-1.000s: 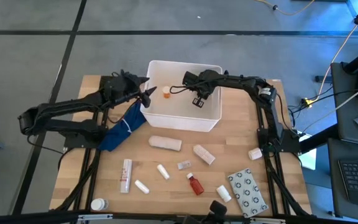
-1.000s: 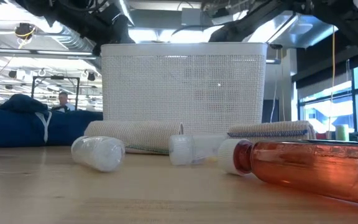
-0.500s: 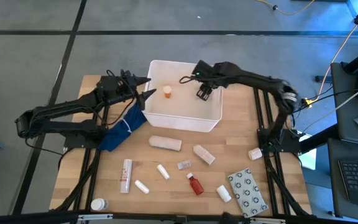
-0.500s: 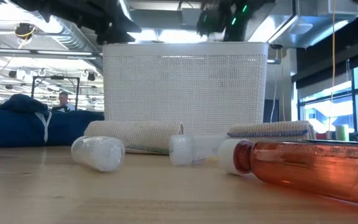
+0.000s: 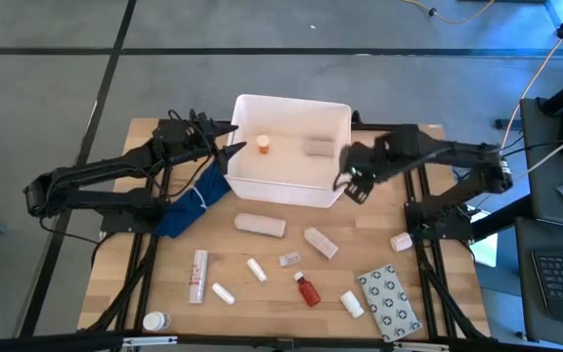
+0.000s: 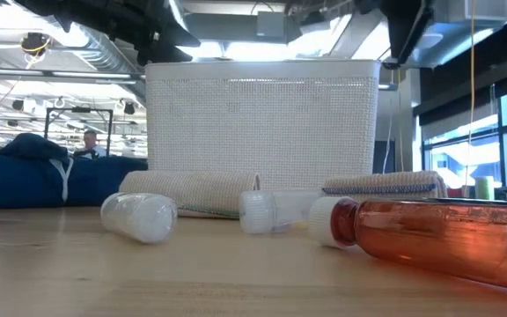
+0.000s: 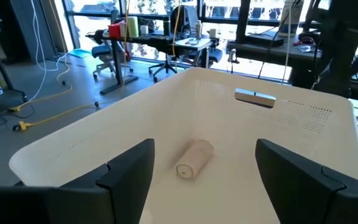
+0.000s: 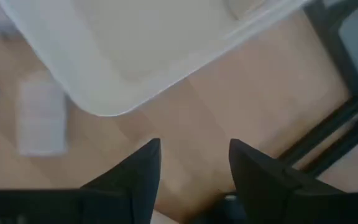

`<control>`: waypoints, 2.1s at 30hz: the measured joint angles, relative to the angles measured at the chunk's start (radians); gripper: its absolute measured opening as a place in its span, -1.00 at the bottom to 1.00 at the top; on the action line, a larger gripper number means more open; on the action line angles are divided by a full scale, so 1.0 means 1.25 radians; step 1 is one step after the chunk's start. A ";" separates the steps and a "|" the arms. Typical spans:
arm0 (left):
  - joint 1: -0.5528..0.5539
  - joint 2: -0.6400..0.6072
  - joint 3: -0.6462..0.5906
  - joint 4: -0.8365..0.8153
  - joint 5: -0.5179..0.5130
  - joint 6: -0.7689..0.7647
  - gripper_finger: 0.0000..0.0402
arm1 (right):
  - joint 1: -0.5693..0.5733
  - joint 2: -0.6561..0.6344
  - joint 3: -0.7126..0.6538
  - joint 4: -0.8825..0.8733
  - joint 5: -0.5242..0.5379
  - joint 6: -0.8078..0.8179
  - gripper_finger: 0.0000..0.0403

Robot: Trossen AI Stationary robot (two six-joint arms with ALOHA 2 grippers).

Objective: Pick & place medical supplies in basket/bin
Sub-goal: Adjust the white bin

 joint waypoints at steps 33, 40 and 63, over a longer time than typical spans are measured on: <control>-0.241 0.056 0.073 -0.071 -0.007 0.142 0.33 | 0.314 -0.107 -0.652 0.658 -0.023 0.150 -0.05; -0.416 0.205 0.220 -0.397 -0.221 0.069 0.28 | 0.314 -0.107 -0.663 0.732 -0.019 0.124 -0.05; -0.536 0.321 0.305 -0.443 -0.457 0.103 0.10 | 0.313 -0.107 -0.663 0.725 -0.028 0.123 -0.05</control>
